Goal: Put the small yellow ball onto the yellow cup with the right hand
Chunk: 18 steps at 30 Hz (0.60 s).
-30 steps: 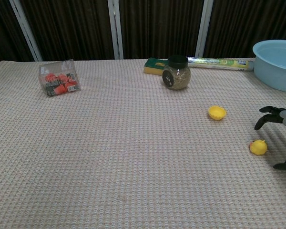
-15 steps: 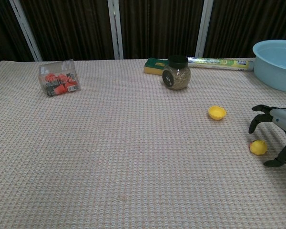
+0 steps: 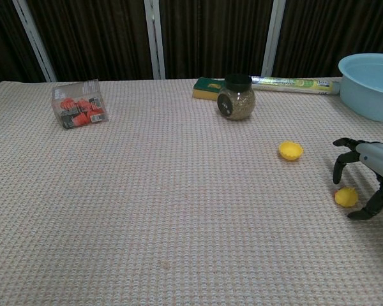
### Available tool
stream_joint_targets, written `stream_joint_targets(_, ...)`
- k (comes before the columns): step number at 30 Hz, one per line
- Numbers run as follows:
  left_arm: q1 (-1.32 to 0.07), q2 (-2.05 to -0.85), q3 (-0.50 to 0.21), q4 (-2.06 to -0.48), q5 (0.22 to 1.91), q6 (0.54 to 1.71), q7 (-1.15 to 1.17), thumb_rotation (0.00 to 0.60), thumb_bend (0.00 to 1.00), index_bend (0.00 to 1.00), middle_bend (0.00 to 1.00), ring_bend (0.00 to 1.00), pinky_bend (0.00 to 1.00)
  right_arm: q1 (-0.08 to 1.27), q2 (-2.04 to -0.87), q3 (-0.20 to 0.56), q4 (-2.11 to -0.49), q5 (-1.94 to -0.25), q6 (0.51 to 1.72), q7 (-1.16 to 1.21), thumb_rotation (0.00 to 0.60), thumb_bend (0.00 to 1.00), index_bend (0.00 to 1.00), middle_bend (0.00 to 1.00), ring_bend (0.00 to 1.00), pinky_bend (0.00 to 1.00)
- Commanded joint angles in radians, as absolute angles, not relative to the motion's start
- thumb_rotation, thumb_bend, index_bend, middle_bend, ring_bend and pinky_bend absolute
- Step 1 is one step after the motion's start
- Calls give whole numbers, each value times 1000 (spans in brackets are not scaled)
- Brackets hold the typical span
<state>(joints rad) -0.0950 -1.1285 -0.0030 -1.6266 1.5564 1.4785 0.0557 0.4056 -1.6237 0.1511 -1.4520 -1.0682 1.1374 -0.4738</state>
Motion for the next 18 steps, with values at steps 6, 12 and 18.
stream_joint_targets(6,-96,-1128,-2,-1630,1558,1478,61,600,0,0,0,0,215,408,-1623,146,-1433,-1074,1134,-455,600,112,470,0,0,0)
stream_joint_targets(12,-97,-1128,-2,-1633,1557,1475,66,600,0,0,0,0,215,409,-1624,142,-1418,-1088,1136,-435,600,153,497,0,0,0)
stream_joint_targets(18,-97,-1127,-1,-1634,1557,1475,68,600,0,0,0,0,215,409,-1625,137,-1407,-1108,1143,-421,600,189,535,0,0,0)
